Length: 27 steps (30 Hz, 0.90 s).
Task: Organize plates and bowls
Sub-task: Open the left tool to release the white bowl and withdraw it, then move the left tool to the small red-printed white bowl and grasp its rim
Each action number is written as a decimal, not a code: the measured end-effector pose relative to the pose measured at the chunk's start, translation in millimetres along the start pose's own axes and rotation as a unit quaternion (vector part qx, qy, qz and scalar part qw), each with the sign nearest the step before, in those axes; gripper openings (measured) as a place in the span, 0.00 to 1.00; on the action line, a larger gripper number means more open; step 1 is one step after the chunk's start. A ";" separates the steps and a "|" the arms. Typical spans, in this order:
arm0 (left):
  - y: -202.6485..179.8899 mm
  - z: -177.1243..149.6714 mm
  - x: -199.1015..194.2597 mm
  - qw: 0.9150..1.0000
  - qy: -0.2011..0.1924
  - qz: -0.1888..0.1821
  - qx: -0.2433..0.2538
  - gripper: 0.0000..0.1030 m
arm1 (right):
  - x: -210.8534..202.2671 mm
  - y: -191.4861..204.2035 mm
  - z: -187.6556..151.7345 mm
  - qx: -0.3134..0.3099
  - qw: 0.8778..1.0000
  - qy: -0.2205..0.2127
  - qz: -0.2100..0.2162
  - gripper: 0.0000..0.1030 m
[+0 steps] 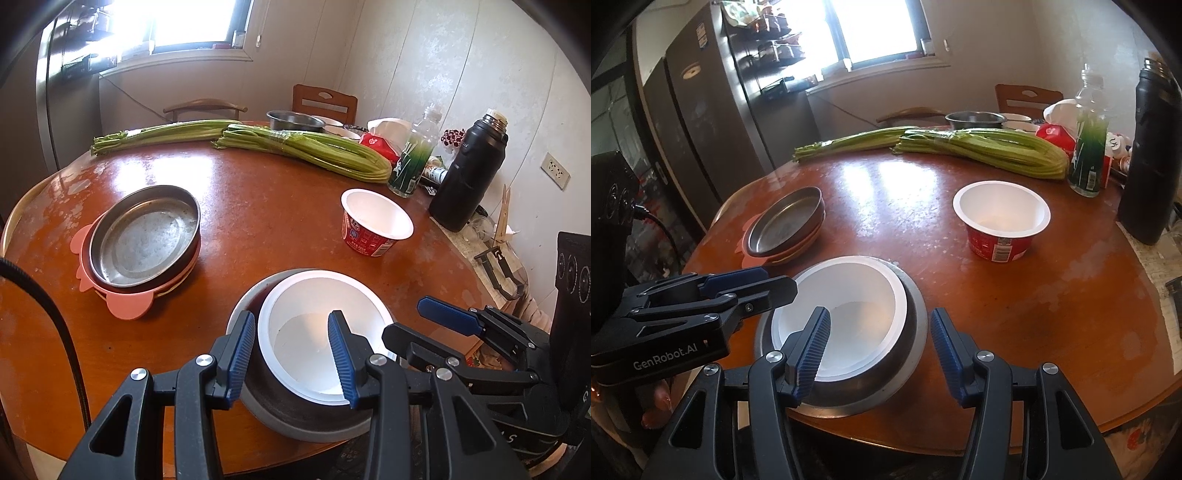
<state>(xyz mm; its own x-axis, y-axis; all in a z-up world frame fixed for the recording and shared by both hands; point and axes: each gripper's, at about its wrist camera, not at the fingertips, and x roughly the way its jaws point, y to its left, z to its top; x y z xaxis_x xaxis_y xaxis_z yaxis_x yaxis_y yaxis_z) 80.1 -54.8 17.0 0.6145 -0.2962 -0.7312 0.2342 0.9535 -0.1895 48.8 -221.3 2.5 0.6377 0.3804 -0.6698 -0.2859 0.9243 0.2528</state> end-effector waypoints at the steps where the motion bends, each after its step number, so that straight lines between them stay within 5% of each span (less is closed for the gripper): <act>1: -0.3 0.1 -0.2 1.000 -0.001 -0.001 0.000 0.40 | -0.4 -1.4 0.5 0.001 1.000 -0.001 -0.001 0.57; 7: -5.8 7.7 3.0 1.000 -0.001 -0.006 0.004 0.41 | -3.0 -12.3 1.9 0.015 1.000 -0.007 -0.008 0.64; 27: -43.4 57.5 43.6 0.998 0.013 -0.025 0.047 0.42 | -6.2 -70.5 22.7 0.073 0.996 -0.030 -0.050 0.67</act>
<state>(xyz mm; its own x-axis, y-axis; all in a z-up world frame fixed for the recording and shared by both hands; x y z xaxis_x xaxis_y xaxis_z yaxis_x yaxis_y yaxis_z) 140.0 -112.2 31.0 0.5815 -0.3405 -0.7389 0.3348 0.9279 -0.1642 81.2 -288.2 4.6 0.7011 0.2842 -0.6540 -0.1159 0.9503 0.2888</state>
